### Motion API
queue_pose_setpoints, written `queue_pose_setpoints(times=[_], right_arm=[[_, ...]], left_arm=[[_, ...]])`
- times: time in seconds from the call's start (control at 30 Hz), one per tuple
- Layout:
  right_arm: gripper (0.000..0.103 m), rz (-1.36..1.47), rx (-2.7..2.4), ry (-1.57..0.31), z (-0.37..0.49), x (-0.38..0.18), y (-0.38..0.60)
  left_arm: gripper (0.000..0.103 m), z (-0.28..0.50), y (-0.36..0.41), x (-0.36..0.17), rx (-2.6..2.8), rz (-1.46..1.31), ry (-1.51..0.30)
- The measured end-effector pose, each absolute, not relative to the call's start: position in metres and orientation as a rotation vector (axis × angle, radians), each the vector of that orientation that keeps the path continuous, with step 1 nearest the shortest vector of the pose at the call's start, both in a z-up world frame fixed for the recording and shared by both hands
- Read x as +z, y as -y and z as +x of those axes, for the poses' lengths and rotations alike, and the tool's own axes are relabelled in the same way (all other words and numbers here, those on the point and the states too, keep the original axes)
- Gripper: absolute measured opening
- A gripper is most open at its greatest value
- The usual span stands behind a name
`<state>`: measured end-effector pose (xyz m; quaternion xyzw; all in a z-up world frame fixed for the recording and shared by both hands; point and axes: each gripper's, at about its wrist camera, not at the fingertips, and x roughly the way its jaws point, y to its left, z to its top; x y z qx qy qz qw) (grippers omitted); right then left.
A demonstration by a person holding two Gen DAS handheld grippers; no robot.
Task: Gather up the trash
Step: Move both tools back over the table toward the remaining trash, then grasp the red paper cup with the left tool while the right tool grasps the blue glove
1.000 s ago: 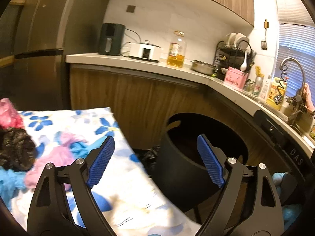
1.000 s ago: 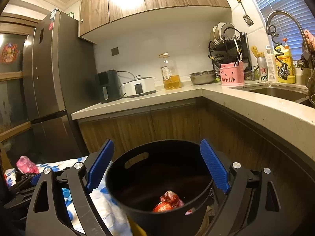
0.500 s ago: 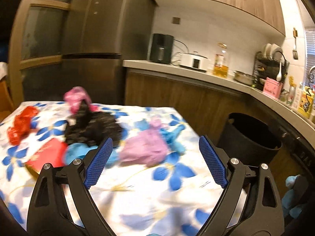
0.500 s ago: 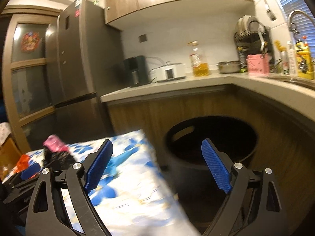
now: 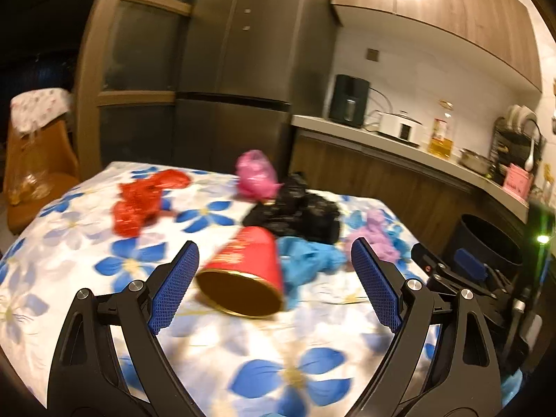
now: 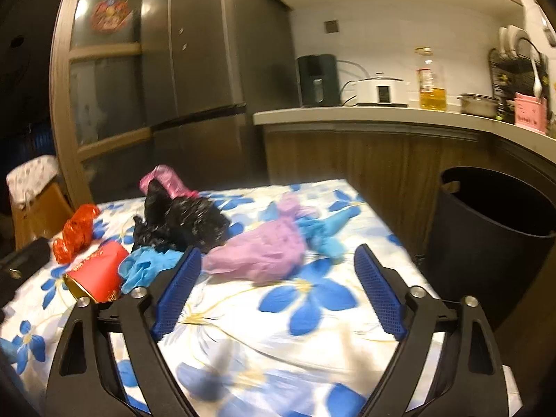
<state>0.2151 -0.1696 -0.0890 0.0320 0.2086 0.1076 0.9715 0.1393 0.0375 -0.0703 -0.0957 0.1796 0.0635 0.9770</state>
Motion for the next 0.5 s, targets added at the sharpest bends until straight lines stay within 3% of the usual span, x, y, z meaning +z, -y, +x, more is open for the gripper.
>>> queue_pose_setpoints(times=[0.07,0.5], right_arm=[[0.078,0.07,0.226,-0.436,0.22,-0.091,0.162],[0.078,0.051,0.273,-0.432,0.229,-0.091,0.13]], left_arm=[[0.088,0.136,-0.051,-0.071,0.153,-0.2,-0.361],[0.088,0.148,-0.091,-0.099,0.166,-0.231,-0.477]])
